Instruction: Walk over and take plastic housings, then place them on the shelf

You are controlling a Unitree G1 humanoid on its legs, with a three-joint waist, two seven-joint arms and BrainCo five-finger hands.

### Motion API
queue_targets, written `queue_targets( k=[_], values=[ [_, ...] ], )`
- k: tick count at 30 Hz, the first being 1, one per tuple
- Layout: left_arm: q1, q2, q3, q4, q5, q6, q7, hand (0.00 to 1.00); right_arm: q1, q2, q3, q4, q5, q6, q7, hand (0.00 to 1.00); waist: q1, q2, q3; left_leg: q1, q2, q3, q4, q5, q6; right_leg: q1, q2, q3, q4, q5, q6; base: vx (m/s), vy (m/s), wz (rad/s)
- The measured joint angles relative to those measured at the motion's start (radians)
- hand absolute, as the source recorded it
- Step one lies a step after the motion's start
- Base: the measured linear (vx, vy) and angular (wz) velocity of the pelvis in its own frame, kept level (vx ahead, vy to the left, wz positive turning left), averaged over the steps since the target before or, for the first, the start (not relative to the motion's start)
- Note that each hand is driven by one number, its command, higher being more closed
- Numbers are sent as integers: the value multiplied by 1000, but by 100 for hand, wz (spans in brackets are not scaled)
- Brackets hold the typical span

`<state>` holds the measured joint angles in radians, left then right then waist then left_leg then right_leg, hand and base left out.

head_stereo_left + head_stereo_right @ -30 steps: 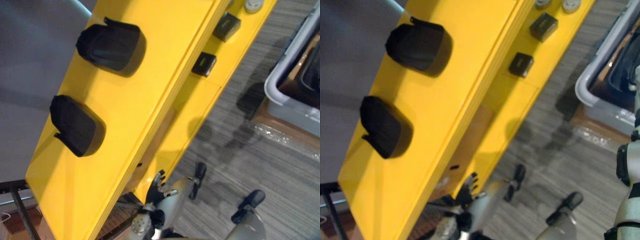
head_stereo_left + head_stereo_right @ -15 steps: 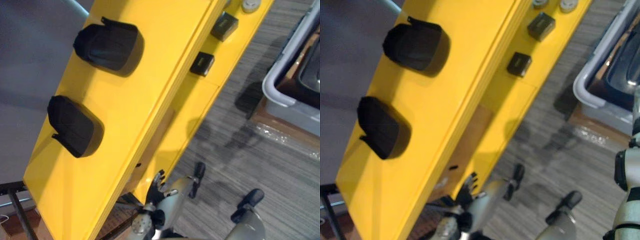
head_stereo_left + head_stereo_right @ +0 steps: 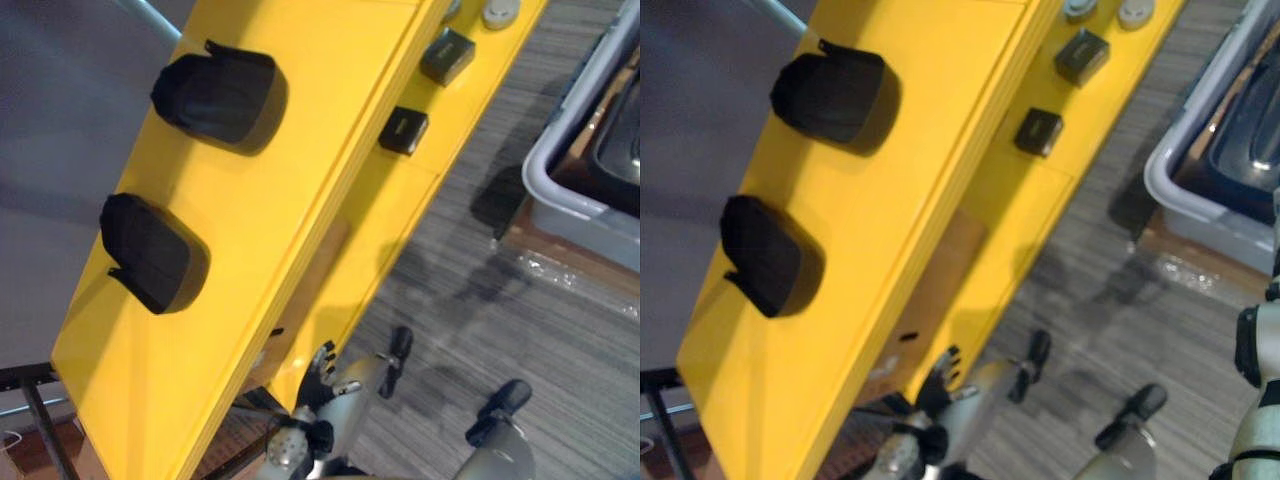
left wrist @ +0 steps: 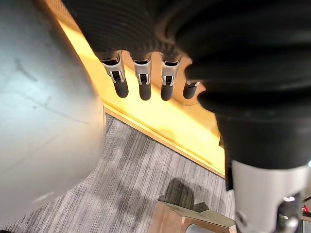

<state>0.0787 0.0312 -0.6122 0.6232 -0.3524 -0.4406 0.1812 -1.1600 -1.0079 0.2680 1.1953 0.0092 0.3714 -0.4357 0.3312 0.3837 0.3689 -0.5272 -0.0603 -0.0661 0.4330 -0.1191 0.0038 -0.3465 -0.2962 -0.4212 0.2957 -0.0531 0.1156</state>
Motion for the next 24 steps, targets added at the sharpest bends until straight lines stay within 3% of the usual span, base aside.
queue_targets(
  k=[6, 11, 17, 21, 24],
  values=[
    [0, 0, 1, -1, 0, 0, 1, 0, -7, -61, 51, -3, -208, 44, 111, 100, 13, 3, -2, -2, 0, -4, -2, 0, 0, 3, 2, -5, 1, 2, 5, 6, -4, 1],
    [1, 2, 1, -5, 0, -6, 0, 0, -21, -64, 90, 19, -385, 124, 180, 100, 15, 3, -3, 0, -2, -14, -2, 1, 0, 16, 1, -20, 2, -1, 4, 14, -13, 7],
    [5, 30, 0, -50, 7, -6, 1, 0, -24, -63, 87, 64, -473, 174, 220, 100, 17, 3, -2, 2, -6, -34, -1, 1, 0, 33, 1, -45, 3, -7, -5, -9, -10, 10],
    [31, 60, 10, -107, 5, -10, 6, 0, -24, -63, 83, 82, -479, 168, 217, 100, 12, 1, -1, 4, -6, -35, 0, 1, 0, 35, 1, -45, 5, -8, -6, -2, -4, 1],
    [42, 76, 14, -152, 4, -16, 7, 0, -24, -63, 56, 88, -486, 117, 196, 100, 4, -2, 1, 11, -5, -34, 0, 1, 0, 42, 2, -45, 7, -8, -6, 0, 0, 0]
  ],
)
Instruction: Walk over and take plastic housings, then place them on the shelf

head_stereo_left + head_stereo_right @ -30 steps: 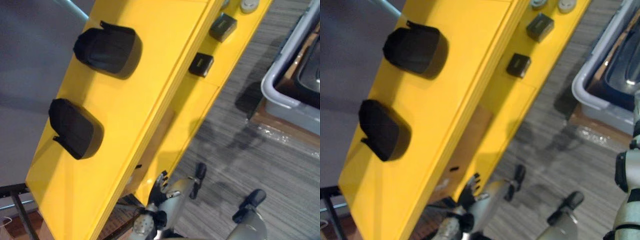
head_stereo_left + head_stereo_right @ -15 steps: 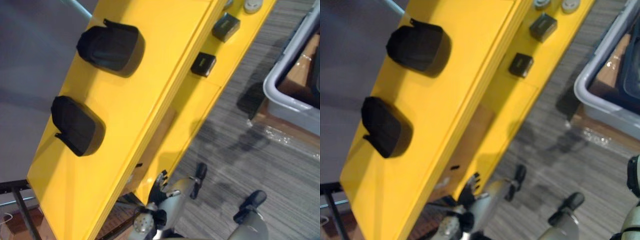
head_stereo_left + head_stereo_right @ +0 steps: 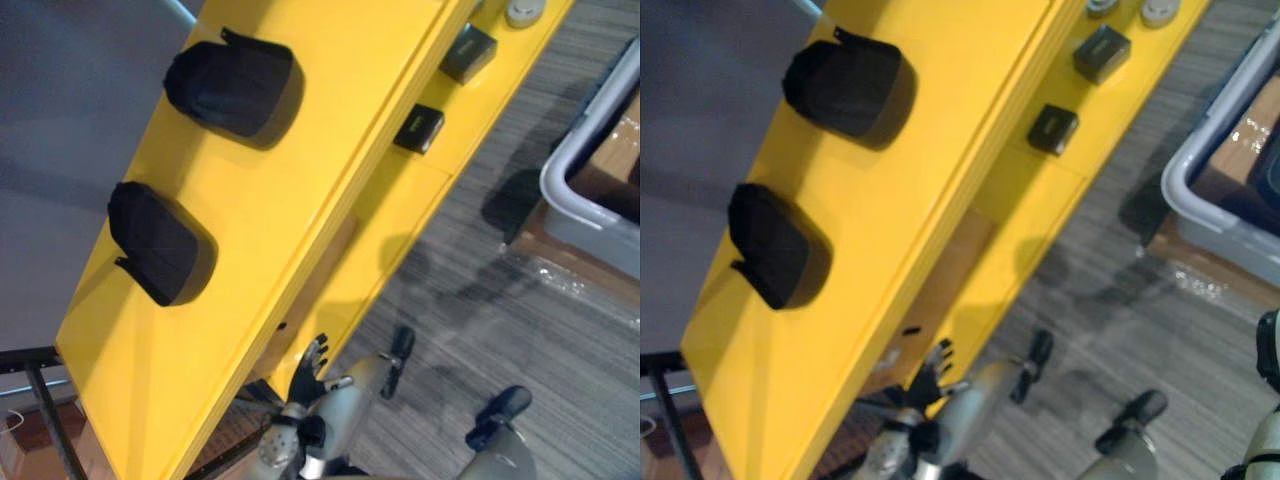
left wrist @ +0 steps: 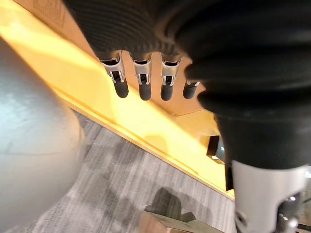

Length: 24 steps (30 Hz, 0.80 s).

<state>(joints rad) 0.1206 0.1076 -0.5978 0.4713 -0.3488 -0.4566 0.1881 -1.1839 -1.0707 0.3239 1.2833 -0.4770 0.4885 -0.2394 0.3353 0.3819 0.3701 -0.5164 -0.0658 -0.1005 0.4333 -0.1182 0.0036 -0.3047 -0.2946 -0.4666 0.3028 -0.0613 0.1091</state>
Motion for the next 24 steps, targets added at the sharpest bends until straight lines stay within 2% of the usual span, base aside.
queue_targets(
  k=[2, 7, 9, 13, 17, 18, 22, 24],
  values=[
    [0, 2, 12, -21, -1, -3, 0, 0, 1, 2, 0, 2, 0, -32, -18, 100, -8, -4, 3, 14, 0, 0, 0, 0, 0, 13, 0, -1, -1, 0, 0, 0, 0, 0],
    [0, 4, 61, -84, -29, -51, 5, 0, 1, 11, 2, 16, 26, -108, -106, 100, -26, -11, 9, 26, 3, 1, -3, 0, 0, 26, 8, 0, -4, 1, 1, -22, -11, -1],
    [0, 4, 74, -97, -35, -59, 6, 0, 1, 12, 2, 19, 45, -123, -126, 100, -29, -16, 13, 26, 5, 1, -2, 0, 0, 26, 11, 1, -6, 2, 2, 0, 0, 0],
    [-3, 8, 132, -169, -48, -80, 7, 0, -16, 36, 2, 12, 87, -180, -225, 100, -55, -58, 45, 26, 19, 3, -2, 0, 0, 29, 28, 5, -19, 8, 4, -2, -34, -5],
    [-7, 16, 166, -233, -43, -91, 4, 0, -27, 50, 2, -26, 92, -206, -268, 100, -78, -97, 75, 29, 31, 6, -1, 0, 0, 31, 36, 6, -24, 11, -1, -1, -30, -6],
    [-14, 22, 165, -244, -42, -90, -1, 0, -39, 53, 1, -26, 92, -211, -271, 100, -79, -109, 84, 32, 36, 10, 0, 0, -1, 33, 38, 8, -29, 15, -3, -3, -7, -10],
    [-48, 45, 172, -266, -32, -81, -15, 0, -47, 87, 1, -30, 92, -224, -303, 100, -94, -131, 99, 61, 42, 20, -3, -1, -2, 66, 51, 13, -51, 26, -10, -16, -14, -7],
    [-64, 46, 195, -296, -26, -60, -28, 0, -50, 104, 1, -61, 92, -245, -315, 100, -107, -142, 107, 61, 46, 31, -4, -1, -2, 63, 55, 25, -55, 33, -11, -37, 0, -14]
  ],
)
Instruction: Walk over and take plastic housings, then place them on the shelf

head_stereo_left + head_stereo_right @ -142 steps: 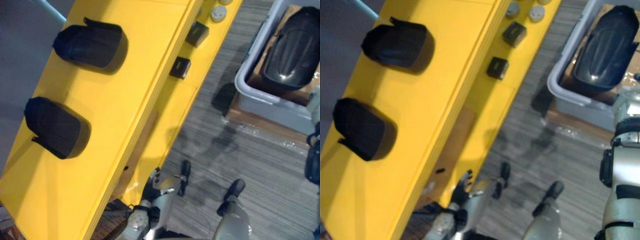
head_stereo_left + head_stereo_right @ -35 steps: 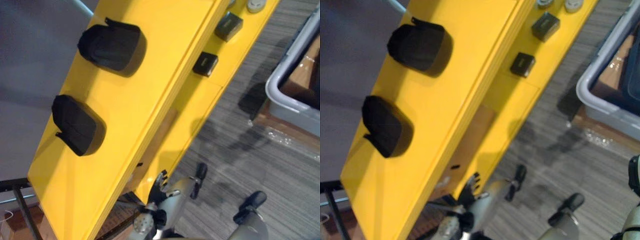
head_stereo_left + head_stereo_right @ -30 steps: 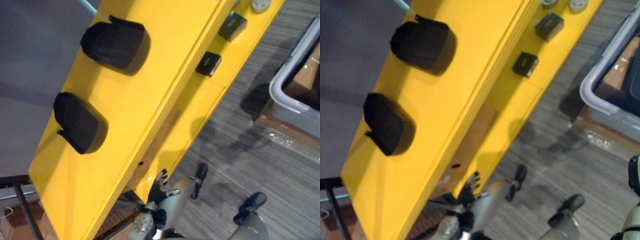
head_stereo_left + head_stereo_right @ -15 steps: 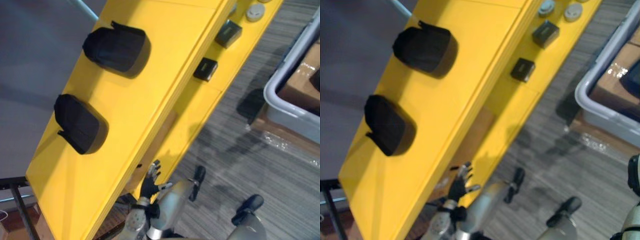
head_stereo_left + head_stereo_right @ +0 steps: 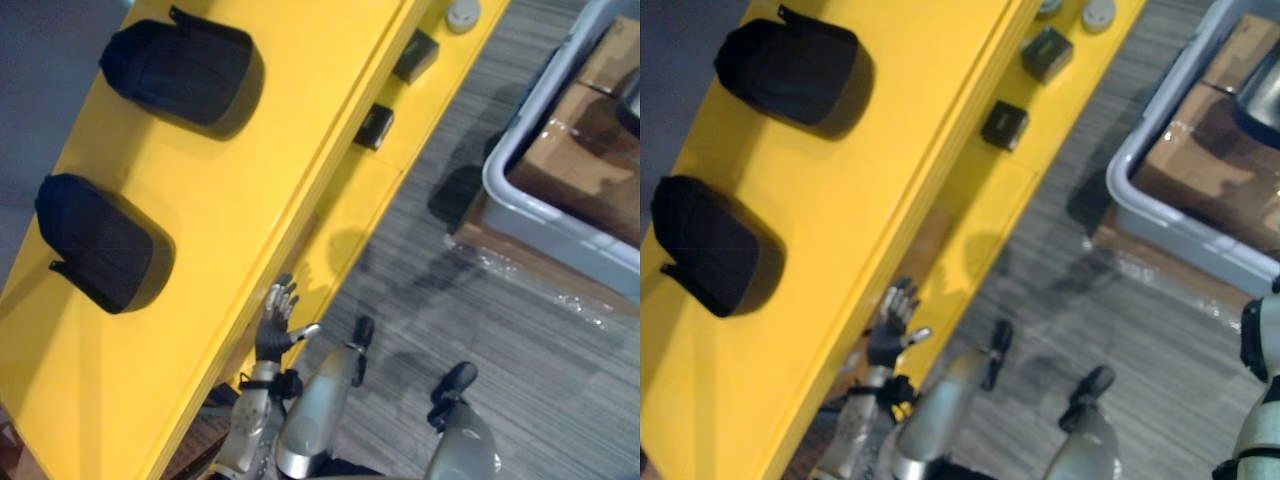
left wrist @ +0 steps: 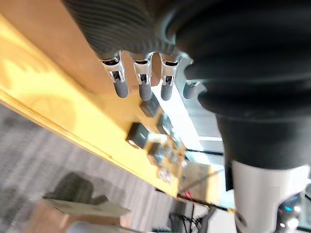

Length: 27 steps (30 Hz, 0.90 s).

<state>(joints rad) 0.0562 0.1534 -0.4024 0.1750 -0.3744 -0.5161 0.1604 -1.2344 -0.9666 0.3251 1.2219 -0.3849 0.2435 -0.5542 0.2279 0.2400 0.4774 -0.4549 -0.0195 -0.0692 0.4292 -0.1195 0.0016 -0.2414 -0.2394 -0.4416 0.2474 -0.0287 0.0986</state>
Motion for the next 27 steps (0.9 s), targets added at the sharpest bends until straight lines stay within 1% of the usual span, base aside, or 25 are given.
queue_targets(
  k=[2, 3, 5, 6, 7, 10, 11, 12, 13, 14, 15, 16, 17, 18, 19, 21, 22, 23, 25, 27],
  values=[
    [-23, 14, 6, -19, 0, 32, -23, 0, 0, 15, 0, -20, 2, -10, -15, 100, -13, -10, 7, 1, 7, 3, 0, 0, 0, 2, 9, 2, -12, 10, -8, -41, -7, -11],
    [-32, 42, 8, -48, 0, 62, -40, 0, -2, 28, 0, -54, 19, -12, -20, 100, -30, -27, 19, 5, 13, 7, -2, 2, -3, 8, 16, 5, -23, 19, -6, -48, -19, -12],
    [-40, 62, 10, -75, 0, 94, -60, 0, -2, 37, -3, -94, 20, -16, -32, 100, -46, -45, 31, 20, 21, 18, -6, 3, -4, 20, 22, 10, -36, 26, -7, -37, -23, -18],
    [-41, 81, 16, -122, 0, 140, -77, 0, -1, 43, -19, -146, 20, -24, -37, 100, -61, -61, 42, 45, 27, 29, -14, 3, -4, 40, 29, 26, -50, 34, -9, -25, -23, -22],
    [-42, 84, 37, -169, -1, 180, -97, 0, 1, 43, -46, -207, 20, -37, -42, 100, -79, -69, 47, 61, 30, 33, -26, 5, -8, 57, 35, 29, -69, 43, -14, -13, -22, -22],
    [-66, 105, 64, -244, -2, 244, -112, 0, 41, 46, -104, -341, 18, -61, -76, 100, -94, -86, 49, 95, 41, 56, -49, 9, -13, 81, 47, 47, -104, 61, -13, -11, -19, -22],
    [-79, 129, 83, -283, -2, 280, -128, 0, 84, 56, -136, -426, 16, -79, -95, 100, -116, -99, 49, 115, 43, 58, -65, 14, -19, 99, 51, 50, -123, 68, -12, 2, -16, -19],
    [-95, 156, 101, -313, -5, 315, -137, 0, 133, 85, -159, -501, 16, -91, -109, 100, -133, -124, 44, 140, 47, 70, -88, 20, -26, 112, 52, 60, -138, 73, -11, 17, -21, -22],
    [-104, 166, 108, -318, -6, 331, -141, 0, 157, 98, -168, -536, 14, -94, -113, 100, -137, -134, 41, 150, 51, 79, -98, 22, -28, 116, 54, 65, -141, 74, -11, 15, -22, -29],
    [-137, 178, 116, -319, -8, 364, -144, 0, 211, 123, -177, -597, 7, -99, -121, 100, -154, -160, 27, 165, 57, 84, -114, 25, -34, 124, 61, 73, -154, 77, -14, 35, -52, -28],
    [-167, 192, 117, -319, -9, 395, -144, 0, 265, 154, -189, -647, -8, -109, -125, 100, -163, -187, 11, 176, 65, 93, -129, 29, -40, 125, 70, 84, -163, 80, -18, 26, -41, -27],
    [-183, 195, 116, -316, -9, 411, -144, 0, 291, 167, -191, -672, -14, -112, -125, 100, -166, -203, 2, 180, 70, 105, -137, 31, -43, 125, 75, 89, -169, 82, -21, 40, -69, -27],
    [-220, 191, 115, -307, -10, 442, -144, 0, 332, 189, -194, -716, -29, -116, -124, 100, -178, -224, -9, 192, 76, 109, -151, 36, -49, 129, 81, 93, -176, 85, -24, 25, -46, -16],
    [-253, 188, 113, -293, -11, 464, -144, 0, 362, 206, -200, -749, -38, -119, -124, 100, -191, -235, -15, 203, 78, 110, -158, 39, -52, 138, 84, 93, -180, 85, -24, 29, -59, -15],
    [-286, 186, 112, -272, -13, 481, -143, 0, 391, 225, -210, -781, -53, -123, -124, 100, -195, -245, -23, 218, 80, 114, -170, 43, -55, 144, 86, 97, -182, 85, -24, 17, -26, -13],
    [-359, 181, 115, -220, -26, 518, -141, 0, 444, 254, -220, -849, -88, -161, -120, 100, -206, -253, -38, 262, 80, 135, -203, 55, -56, 166, 86, 115, -190, 86, -24, 15, -9, -19],
    [-371, 181, 115, -209, -41, 526, -141, 0, 455, 262, -222, -863, -102, -169, -119, 100, -210, -253, -44, 270, 80, 136, -211, 57, -56, 171, 85, 117, -192, 87, -23, 2, 10, -14],
    [-388, 175, 115, -188, -64, 547, -140, 0, 482, 280, -226, -885, -120, -193, -118, 100, -217, -254, -68, 277, 79, 139, -221, 60, -56, 174, 86, 118, -201, 92, -25, 3, 14, -13],
    [-419, 151, 117, -135, -114, 584, -130, 0, 516, 300, -226, -905, -153, -232, -107, 100, -218, -255, -106, 287, 80, 159, -229, 62, -56, 175, 86, 132, -207, 98, -25, 7, 28, -17],
    [-446, 138, 116, -79, -130, 592, -121, 0, 519, 322, -224, -905, -186, -253, -96, 100, -223, -256, -112, 310, 80, 164, -232, 62, -56, 195, 86, 142, -212, 101, -23, -23, 30, -11]
  ],
)
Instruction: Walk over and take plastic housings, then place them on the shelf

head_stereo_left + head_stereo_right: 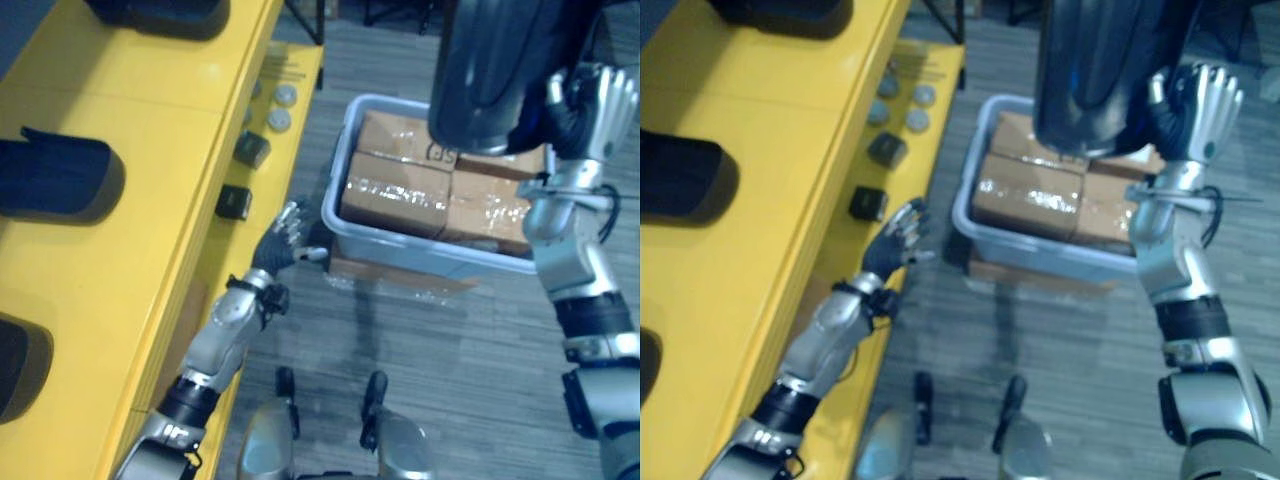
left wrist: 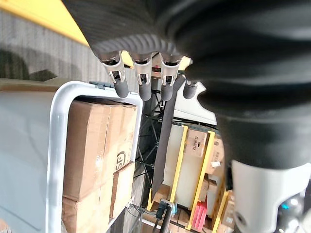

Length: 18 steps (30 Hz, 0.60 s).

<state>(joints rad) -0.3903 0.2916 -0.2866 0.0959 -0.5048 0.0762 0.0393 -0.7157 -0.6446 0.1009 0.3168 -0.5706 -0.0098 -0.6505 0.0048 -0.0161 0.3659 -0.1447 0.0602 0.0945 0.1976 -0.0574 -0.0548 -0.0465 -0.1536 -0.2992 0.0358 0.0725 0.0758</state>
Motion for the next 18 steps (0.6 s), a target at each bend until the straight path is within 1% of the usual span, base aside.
queue_targets(
  k=[3, 6, 10, 12, 14, 17, 18],
  values=[
    [-15, -7, 0, 50, -1, 5, 16, 0, 5, 30, 6, 0, -34, -31, 14, 100, -9, -4, -24, 17, -1, 1, -9, 4, 2, 16, 0, 0, -10, 9, -2, -56, 20, -3],
    [-32, -8, 0, 86, -9, 5, 27, 0, 7, 33, 45, 0, -66, -52, 30, 100, -9, -6, -33, 22, -2, 4, -16, 14, 3, 22, 2, -1, -19, 21, -4, -67, 13, 0],
    [-44, -26, 1, 104, -61, 6, 35, 0, 18, 55, 88, 0, -94, -63, 61, 100, -8, -11, -37, 28, -2, 2, -34, 30, 2, 30, 5, -6, -33, 31, -5, -71, 12, 3],
    [-44, -31, 0, 105, -105, 17, 44, 0, 32, 71, 106, 4, -112, -66, 67, 100, -1, -17, -41, 40, -3, 3, -56, 46, 0, 31, 4, -7, -34, 32, -5, -38, 8, 1],
    [-48, -34, 0, 107, -138, 22, 48, 0, 43, 71, 118, 5, -113, -72, 69, 100, 0, -18, -41, 41, -3, -1, -66, 55, -1, 30, 5, -15, -35, 35, -6, -16, 7, 6],
    [-58, -42, -2, 114, -203, 26, 55, 0, 46, 77, 131, 7, -125, -72, 91, 100, 2, -21, -43, 42, -5, -5, -89, 70, -3, 30, 7, -23, -49, 44, -5, -7, 9, 6],
    [-59, -48, -2, 116, -206, 26, 55, 0, 46, 80, 139, 13, -133, -71, 99, 100, 5, -23, -45, 42, -5, -5, -92, 72, -4, 30, 8, -24, -51, 45, -5, 0, 0, 0]
  ],
)
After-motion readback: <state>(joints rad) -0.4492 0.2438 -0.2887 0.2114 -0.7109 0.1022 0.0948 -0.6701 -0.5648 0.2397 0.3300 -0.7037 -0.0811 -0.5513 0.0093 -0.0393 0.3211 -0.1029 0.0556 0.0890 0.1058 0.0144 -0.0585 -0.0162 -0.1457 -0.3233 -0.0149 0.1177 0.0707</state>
